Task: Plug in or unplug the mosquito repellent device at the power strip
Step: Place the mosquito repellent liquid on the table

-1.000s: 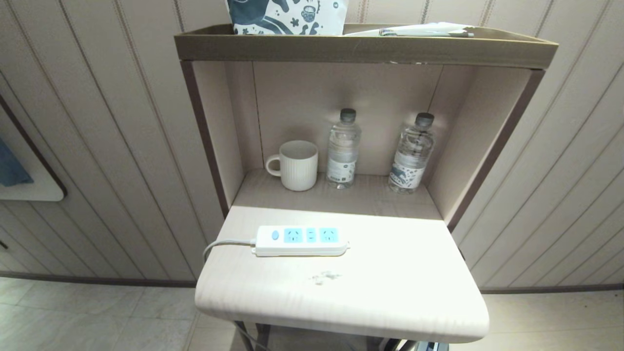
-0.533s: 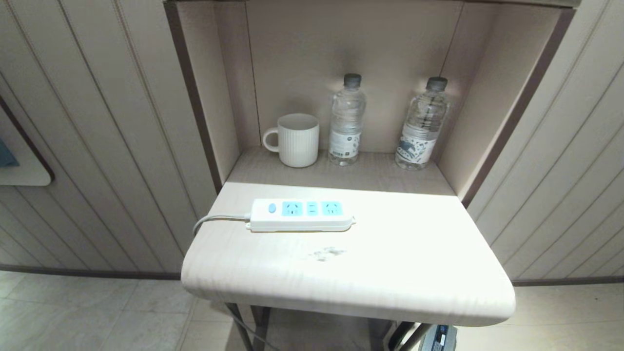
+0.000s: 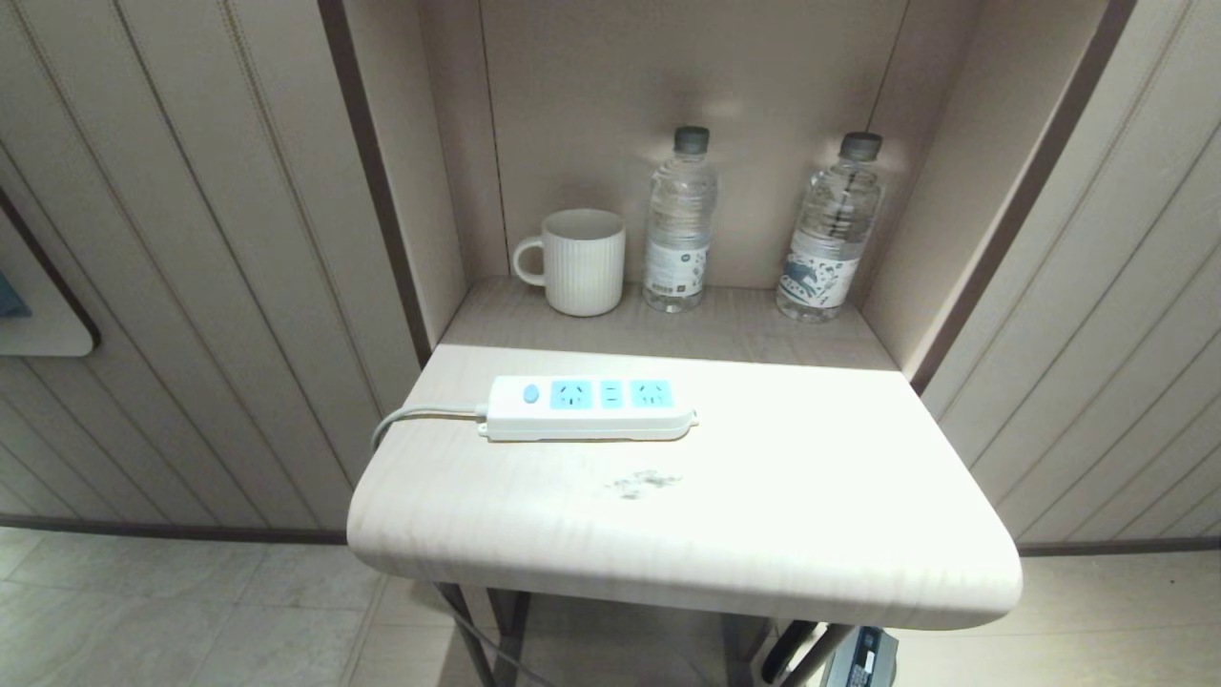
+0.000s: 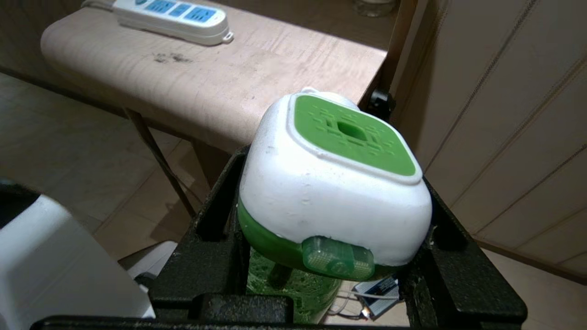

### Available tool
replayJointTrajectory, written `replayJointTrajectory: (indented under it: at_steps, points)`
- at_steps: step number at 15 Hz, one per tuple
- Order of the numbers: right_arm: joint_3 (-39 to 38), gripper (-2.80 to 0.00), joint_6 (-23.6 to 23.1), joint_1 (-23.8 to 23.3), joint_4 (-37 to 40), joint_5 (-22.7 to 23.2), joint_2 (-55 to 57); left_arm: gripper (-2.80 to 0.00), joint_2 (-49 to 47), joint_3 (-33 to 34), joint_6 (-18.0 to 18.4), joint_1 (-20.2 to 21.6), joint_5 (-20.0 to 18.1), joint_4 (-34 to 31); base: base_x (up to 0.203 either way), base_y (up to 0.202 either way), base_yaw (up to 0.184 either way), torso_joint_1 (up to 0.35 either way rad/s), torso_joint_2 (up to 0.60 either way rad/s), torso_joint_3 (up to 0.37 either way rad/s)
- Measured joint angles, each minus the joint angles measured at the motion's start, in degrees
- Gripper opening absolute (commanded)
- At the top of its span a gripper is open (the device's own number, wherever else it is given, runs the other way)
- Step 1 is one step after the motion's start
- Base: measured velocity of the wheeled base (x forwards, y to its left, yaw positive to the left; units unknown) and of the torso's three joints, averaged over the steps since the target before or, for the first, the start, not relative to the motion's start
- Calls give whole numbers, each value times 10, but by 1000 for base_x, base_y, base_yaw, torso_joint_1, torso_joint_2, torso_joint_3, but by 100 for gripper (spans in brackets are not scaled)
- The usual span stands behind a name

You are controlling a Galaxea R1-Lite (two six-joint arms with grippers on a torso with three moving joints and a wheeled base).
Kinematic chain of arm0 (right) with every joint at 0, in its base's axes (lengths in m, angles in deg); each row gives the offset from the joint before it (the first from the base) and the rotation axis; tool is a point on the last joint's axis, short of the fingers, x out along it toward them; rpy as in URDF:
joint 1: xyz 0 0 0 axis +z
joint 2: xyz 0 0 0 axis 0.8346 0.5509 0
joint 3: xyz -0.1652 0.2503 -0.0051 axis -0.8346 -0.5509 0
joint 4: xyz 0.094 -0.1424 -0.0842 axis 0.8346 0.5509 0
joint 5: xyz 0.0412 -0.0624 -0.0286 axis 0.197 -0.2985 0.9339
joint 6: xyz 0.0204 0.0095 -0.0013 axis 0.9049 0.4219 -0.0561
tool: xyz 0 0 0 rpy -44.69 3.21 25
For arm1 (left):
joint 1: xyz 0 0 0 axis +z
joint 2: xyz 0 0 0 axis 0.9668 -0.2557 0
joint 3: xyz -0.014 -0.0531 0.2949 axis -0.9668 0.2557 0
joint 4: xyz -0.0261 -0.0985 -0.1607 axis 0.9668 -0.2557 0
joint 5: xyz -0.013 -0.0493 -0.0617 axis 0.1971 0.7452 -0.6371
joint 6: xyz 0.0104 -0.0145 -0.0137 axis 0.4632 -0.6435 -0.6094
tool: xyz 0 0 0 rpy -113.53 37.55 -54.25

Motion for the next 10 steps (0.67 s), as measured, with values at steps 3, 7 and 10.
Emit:
replayJointTrajectory:
  at_steps: [3, 7, 10]
  points:
    - [-38, -280, 39, -49, -161, 2, 75, -280, 0, 0, 0, 0, 0, 0, 0, 0, 0, 0, 0, 0]
    - [-68, -280, 81, -66, -285, 4, 166, -280, 0, 0, 0, 0, 0, 0, 0, 0, 0, 0, 0, 0]
    - [-71, -280, 60, -39, -327, -6, 223, -280, 0, 0, 0, 0, 0, 0, 0, 0, 0, 0, 0, 0]
